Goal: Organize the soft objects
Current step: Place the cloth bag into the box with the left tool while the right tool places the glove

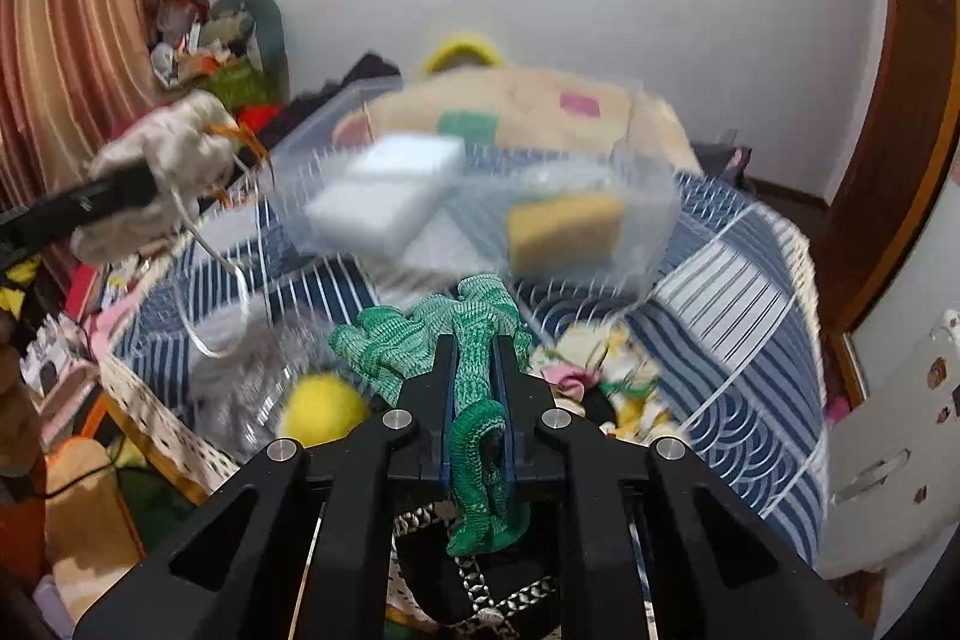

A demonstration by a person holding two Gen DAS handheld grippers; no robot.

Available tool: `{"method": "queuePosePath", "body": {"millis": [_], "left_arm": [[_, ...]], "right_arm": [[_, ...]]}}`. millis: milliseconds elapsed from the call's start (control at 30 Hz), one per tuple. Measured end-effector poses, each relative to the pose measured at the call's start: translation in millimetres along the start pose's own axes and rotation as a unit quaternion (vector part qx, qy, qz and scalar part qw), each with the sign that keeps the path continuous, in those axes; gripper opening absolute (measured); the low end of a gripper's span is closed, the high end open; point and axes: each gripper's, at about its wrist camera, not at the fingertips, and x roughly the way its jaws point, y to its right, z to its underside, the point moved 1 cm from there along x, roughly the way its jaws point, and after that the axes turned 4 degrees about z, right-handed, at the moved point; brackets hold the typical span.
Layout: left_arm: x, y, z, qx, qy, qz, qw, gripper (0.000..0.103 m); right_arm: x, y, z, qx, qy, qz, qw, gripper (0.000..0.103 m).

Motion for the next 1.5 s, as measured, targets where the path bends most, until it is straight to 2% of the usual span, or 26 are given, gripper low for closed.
{"method": "queuePosePath", "body": {"millis": [333,567,733,1000,1267,1367,1467,1500], "left_arm": [[11,6,-44,0.011,0.036,-0.003,0.9993,0.018],[41,6,-69,0.024,0.035,-0.024,0.9988,0.018],[77,4,-77,0.024,0.009,-0.026,0.9993,0.018],[143,-2,-72,0.030,-0.056,-0.044,0.9970,0.018],[174,-7,-55,0.030,-0.113,-0.049,0.9919,0.019],[173,-7,-53,0.030,-0.115,-0.050,0.9917,0.026],[167,-4,-53,0.033,-0.119,-0.045,0.9914,0.047],[165,-2,-54,0.033,-0.116,-0.044,0.9917,0.055]], "right_arm": [[-27,13,-47,0.026,0.081,0.002,0.996,0.010],[-12,23,-85,0.048,0.107,0.017,0.993,0.010],[14,20,-102,0.039,0.094,0.029,0.994,0.010],[59,6,-107,-0.018,0.034,0.047,0.998,0.010],[89,5,-100,-0.050,-0.032,0.047,0.997,0.011],[90,5,-97,-0.061,-0.044,0.047,0.996,0.012],[86,5,-94,-0.066,-0.047,0.043,0.996,0.019],[85,5,-95,-0.065,-0.045,0.041,0.996,0.025]]}}
